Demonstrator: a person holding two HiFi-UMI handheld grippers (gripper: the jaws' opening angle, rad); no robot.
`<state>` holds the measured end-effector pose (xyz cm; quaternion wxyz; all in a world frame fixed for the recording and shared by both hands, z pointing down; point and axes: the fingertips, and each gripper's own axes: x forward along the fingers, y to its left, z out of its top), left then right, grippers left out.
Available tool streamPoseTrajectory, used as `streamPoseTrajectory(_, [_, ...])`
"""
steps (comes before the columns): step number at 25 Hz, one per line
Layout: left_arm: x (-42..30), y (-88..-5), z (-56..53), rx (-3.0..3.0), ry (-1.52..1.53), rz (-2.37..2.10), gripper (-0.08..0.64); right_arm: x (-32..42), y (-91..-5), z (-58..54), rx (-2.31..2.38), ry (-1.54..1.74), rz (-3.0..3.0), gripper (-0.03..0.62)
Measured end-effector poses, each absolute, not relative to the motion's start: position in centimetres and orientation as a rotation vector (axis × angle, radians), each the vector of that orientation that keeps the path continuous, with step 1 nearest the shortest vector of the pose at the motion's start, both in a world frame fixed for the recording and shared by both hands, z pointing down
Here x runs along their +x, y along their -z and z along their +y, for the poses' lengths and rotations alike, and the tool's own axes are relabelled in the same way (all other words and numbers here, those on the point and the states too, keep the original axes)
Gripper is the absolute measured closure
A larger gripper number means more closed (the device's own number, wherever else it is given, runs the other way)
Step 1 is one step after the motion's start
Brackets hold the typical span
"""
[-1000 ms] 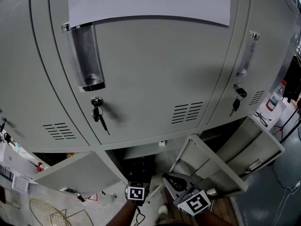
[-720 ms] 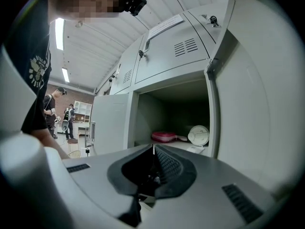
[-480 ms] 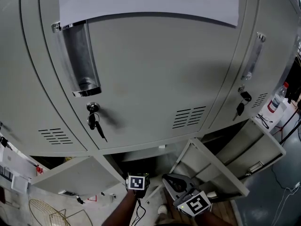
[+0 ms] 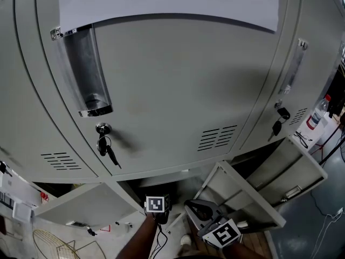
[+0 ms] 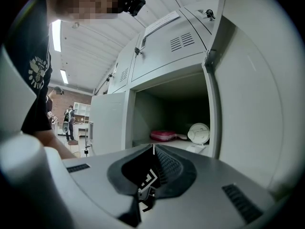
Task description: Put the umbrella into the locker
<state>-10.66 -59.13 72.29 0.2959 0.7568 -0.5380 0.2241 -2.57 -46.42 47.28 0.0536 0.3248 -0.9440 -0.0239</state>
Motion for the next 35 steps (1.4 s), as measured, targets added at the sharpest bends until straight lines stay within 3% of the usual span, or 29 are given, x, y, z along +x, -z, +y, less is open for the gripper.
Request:
streamPoseTrajectory(11, [-10.4, -71.2, -59.1, 2.074, -0.635, -1.407, 0.216, -3.2, -46.7, -45.5, 0.971, 0.077, -2.886, 0.56])
streamPoseTrajectory(35, [-10.8, -68.6, -50.6, 2.158, -0.63, -1.469, 0.215, -4.1, -45.4, -39.6, 0.952, 0.086, -2.91, 0.56])
